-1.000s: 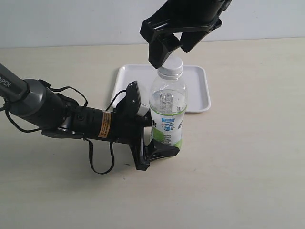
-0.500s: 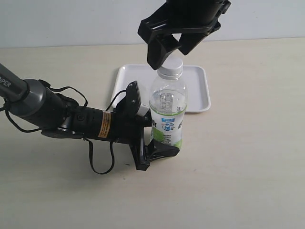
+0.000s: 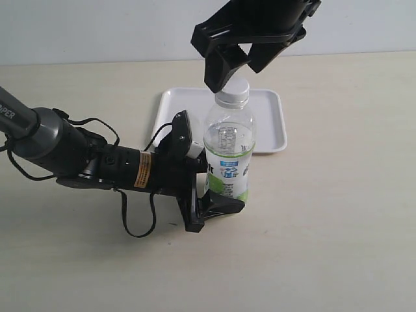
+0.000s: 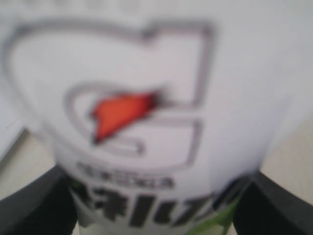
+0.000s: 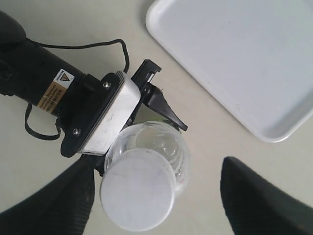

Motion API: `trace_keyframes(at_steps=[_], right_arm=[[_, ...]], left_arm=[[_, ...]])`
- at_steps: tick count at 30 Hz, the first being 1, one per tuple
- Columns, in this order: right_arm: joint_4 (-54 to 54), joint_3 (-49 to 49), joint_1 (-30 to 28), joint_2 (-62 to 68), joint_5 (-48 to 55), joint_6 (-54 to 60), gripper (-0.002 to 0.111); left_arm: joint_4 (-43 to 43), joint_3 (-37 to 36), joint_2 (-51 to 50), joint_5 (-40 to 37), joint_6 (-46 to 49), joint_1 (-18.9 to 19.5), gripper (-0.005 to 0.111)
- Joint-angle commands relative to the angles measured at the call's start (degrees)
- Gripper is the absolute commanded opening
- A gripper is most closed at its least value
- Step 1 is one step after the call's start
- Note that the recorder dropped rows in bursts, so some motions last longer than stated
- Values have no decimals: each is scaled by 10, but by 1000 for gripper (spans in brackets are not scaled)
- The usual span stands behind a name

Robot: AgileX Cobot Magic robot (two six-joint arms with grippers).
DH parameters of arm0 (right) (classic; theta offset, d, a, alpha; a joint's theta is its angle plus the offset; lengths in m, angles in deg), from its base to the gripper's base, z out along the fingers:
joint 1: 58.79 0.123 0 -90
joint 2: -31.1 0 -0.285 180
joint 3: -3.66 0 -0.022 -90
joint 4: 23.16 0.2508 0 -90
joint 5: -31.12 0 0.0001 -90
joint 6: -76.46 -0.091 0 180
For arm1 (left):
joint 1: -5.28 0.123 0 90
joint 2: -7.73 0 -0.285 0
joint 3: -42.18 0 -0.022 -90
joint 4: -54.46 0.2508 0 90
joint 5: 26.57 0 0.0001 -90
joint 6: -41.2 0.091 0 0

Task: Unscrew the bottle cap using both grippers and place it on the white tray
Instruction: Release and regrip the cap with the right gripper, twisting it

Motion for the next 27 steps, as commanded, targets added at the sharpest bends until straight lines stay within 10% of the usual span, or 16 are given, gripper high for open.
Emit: trace_keyframes(at_steps=[1, 15, 27], right_arm=[[-4, -7, 2, -6, -3, -3, 69], [-13, -17, 2, -7, -3, -1, 65], [2, -17, 2, -7, -3, 45, 0]], left_arm=[[-11, 3, 9, 18, -2, -2, 0], [-11, 3, 9, 18, -2, -2, 0], [-11, 3, 9, 18, -2, -2, 0]])
